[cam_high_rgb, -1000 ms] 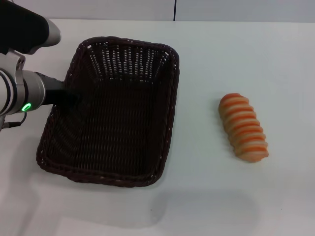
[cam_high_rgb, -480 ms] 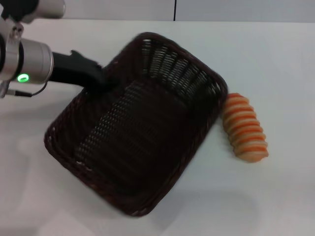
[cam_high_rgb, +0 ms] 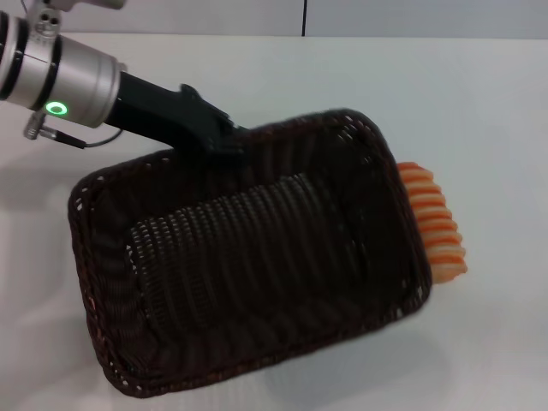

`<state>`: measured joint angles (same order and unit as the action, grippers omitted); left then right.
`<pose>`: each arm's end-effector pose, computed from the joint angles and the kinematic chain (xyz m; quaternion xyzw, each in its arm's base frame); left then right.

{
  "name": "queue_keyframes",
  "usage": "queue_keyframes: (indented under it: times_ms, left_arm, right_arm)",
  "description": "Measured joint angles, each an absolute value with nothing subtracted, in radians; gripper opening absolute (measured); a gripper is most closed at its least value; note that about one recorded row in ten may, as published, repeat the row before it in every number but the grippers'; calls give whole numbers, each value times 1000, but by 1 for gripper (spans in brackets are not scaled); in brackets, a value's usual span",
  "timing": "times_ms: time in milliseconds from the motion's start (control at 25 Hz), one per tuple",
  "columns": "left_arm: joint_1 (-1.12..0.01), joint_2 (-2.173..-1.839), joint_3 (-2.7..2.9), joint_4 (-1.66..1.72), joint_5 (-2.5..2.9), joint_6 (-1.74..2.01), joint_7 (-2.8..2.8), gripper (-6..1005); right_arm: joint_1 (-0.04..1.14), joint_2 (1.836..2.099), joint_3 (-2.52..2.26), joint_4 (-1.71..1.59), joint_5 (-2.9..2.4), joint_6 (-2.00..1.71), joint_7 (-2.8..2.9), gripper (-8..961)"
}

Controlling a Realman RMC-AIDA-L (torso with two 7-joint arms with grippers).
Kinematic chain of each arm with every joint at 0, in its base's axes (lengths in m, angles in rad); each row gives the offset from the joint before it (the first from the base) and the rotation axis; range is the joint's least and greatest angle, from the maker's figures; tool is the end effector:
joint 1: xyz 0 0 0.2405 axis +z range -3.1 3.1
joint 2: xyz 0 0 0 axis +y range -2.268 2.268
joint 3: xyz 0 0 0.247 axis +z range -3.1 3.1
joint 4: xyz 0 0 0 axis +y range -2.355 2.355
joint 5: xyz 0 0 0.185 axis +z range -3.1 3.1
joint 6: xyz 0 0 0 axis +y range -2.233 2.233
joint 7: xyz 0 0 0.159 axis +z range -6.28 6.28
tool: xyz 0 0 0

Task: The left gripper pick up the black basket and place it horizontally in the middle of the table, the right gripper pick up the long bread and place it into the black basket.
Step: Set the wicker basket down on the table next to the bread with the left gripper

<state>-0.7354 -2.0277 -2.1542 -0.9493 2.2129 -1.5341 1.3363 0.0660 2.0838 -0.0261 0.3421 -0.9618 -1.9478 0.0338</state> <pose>-0.1702 0.3607 0.0024 -0.9833 -0.1538 -0.0419 0.0880 0.3516 0.1457 0.0766 -0.3920 0.2042 0.3127 0.8407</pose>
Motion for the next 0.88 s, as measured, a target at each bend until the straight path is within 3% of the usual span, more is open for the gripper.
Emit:
queue_keyframes:
  times_ms: [160, 880]
  left_arm:
    - [-776, -2054, -2146, -923, 2204, -1573, 1377, 203]
    - [-848, -2067, -2113, -783, 2170, -1552, 1431, 202]
  right_arm:
    - [67, 2084, -32, 342, -962, -1948, 34, 843]
    - [69, 2086, -40, 342, -962, -1953, 31, 842]
